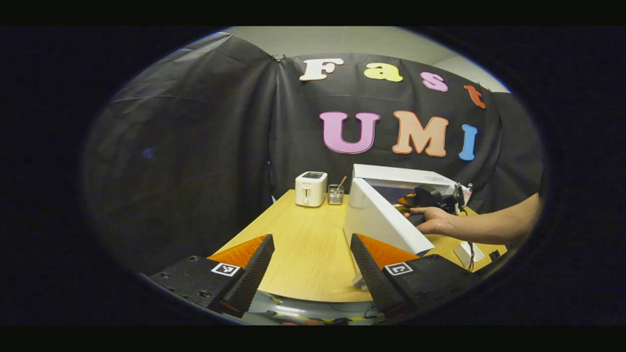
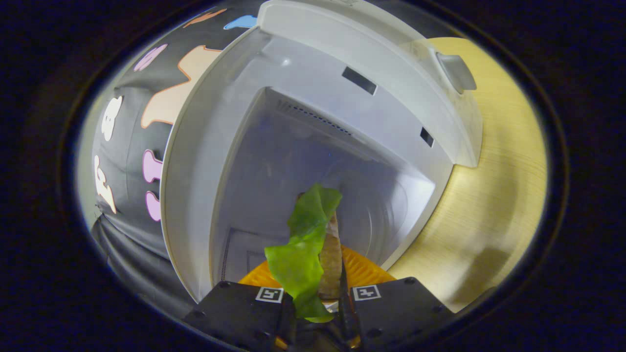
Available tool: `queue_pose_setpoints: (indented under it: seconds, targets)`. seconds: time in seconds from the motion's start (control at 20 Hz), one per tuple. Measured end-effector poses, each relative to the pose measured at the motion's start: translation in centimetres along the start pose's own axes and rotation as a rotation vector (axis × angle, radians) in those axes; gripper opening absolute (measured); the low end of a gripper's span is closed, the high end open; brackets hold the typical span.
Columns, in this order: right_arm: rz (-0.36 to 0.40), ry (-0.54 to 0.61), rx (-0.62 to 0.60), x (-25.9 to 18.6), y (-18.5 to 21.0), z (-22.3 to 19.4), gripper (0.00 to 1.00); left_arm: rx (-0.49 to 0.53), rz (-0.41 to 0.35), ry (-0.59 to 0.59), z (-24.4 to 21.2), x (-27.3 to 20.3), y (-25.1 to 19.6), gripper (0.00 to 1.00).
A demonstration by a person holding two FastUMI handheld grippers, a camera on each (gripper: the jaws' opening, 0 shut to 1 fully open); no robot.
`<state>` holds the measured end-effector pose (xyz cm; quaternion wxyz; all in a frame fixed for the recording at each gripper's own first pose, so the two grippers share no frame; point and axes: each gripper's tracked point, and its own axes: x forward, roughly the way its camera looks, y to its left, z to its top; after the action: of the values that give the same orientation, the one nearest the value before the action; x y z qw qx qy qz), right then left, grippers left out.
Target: Open the microwave oven with the left hand, put the food in, and close the microwave oven.
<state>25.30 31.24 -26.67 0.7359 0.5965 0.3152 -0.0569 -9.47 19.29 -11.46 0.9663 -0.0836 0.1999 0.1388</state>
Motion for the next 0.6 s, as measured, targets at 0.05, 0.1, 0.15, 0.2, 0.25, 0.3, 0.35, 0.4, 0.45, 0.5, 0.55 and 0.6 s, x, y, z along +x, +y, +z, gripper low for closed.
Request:
queue_pose_setpoints:
  seconds: [0.05, 0.1, 0.15, 0.2, 0.25, 0.3, 0.35, 0.4, 0.45, 0.5, 0.55, 0.6]
  targets:
    - [0.003, 0.004, -0.004, 0.4, 0.1, -0.4, 0.37, 0.001, 0.0, 0.006, -0.1, 0.1, 0.0, 0.92]
    - [0.011, 0.013, -0.01, 0.7, 0.2, -0.9, 0.37, 0.001, 0.004, 0.017, -0.6, 0.2, 0.1, 0.9]
    - [0.023, 0.021, -0.025, 1.2, 0.3, -1.3, 0.37, 0.002, 0.01, 0.029, -0.9, 0.2, 0.3, 0.92]
    - [0.023, 0.021, -0.048, 1.6, 0.2, -1.8, 0.37, 0.003, 0.017, 0.042, -1.3, 0.1, 0.5, 0.92]
    - [0.027, 0.019, -0.065, 1.9, 0.2, -1.9, 0.36, 0.001, 0.021, 0.047, -1.4, 0.1, 0.6, 0.92]
    - [0.033, 0.012, -0.074, 2.2, 0.3, -2.1, 0.37, 0.0, 0.026, 0.054, -1.5, 0.0, 0.6, 0.92]
    - [0.04, 0.006, -0.08, 2.5, 0.4, -2.1, 0.37, 0.0, 0.031, 0.062, -1.7, 0.0, 0.7, 0.92]
    - [0.043, 0.01, -0.083, 2.8, 0.5, -2.4, 0.37, -0.001, 0.032, 0.07, -2.0, 0.0, 0.8, 0.92]
    - [0.05, -0.006, -0.08, 2.9, 0.8, -1.9, 0.29, -0.001, 0.034, 0.078, -2.2, 0.0, 0.9, 0.92]
    - [0.046, -0.016, -0.085, 3.6, 0.8, -2.0, 0.38, -0.002, 0.037, 0.079, -2.3, 0.0, 1.1, 0.92]
    - [0.05, -0.025, -0.092, 3.7, 0.8, -1.9, 0.38, -0.002, 0.04, 0.084, -2.3, 0.1, 1.2, 0.92]
    - [0.052, -0.031, -0.1, 3.6, 0.8, -1.8, 0.38, 0.0, 0.042, 0.085, -2.3, 0.2, 1.3, 0.92]
